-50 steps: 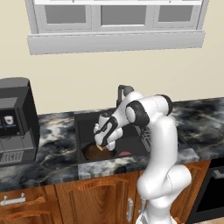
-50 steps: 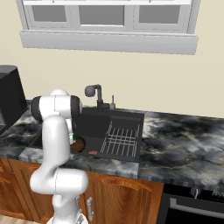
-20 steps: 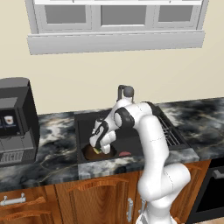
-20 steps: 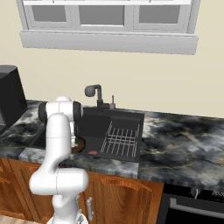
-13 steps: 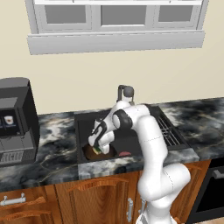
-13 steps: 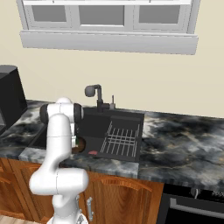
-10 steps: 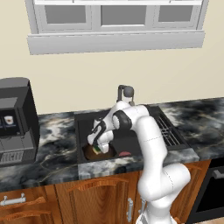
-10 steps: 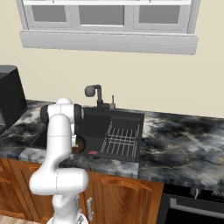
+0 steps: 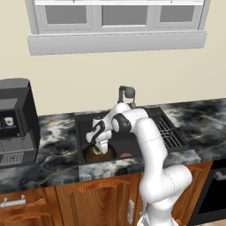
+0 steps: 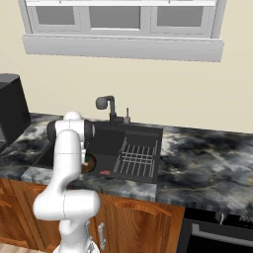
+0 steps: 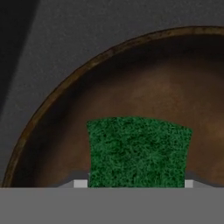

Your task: Pick the pan and sponge and place them into the sink. Then turn on the water.

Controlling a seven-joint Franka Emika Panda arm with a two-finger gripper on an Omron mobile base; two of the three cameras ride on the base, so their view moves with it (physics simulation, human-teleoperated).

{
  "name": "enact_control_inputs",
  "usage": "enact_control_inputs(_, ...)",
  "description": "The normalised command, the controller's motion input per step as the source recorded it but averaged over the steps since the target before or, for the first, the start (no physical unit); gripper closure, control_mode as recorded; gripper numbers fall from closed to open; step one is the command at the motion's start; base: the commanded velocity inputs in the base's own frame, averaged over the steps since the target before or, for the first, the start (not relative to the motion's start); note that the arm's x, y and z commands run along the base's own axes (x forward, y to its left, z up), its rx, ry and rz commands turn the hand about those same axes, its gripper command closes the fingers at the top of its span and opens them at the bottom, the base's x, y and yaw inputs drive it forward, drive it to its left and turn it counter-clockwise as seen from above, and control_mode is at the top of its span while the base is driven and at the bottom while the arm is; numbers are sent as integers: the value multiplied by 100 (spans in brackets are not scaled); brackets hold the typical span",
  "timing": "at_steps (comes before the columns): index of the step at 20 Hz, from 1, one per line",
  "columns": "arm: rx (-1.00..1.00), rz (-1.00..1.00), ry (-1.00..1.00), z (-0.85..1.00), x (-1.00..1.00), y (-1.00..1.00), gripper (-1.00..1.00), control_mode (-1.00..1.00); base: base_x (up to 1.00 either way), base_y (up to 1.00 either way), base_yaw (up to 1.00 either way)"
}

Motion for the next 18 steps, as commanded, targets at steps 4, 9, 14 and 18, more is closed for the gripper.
enact_control_inputs(4, 0, -1, 1, -10, 5, 3, -100, -100, 0, 0, 0)
enact_control_inputs(9, 0, -2, -2, 0, -7, -1, -100, -100, 0, 0, 0)
enact_control_inputs(14, 0, -3, -9, 2, -16, -2, -100, -100, 0, 0, 0)
enact_control_inputs(18, 0, -2, -12, 6, -19, -2, -100, -100, 0, 0, 0)
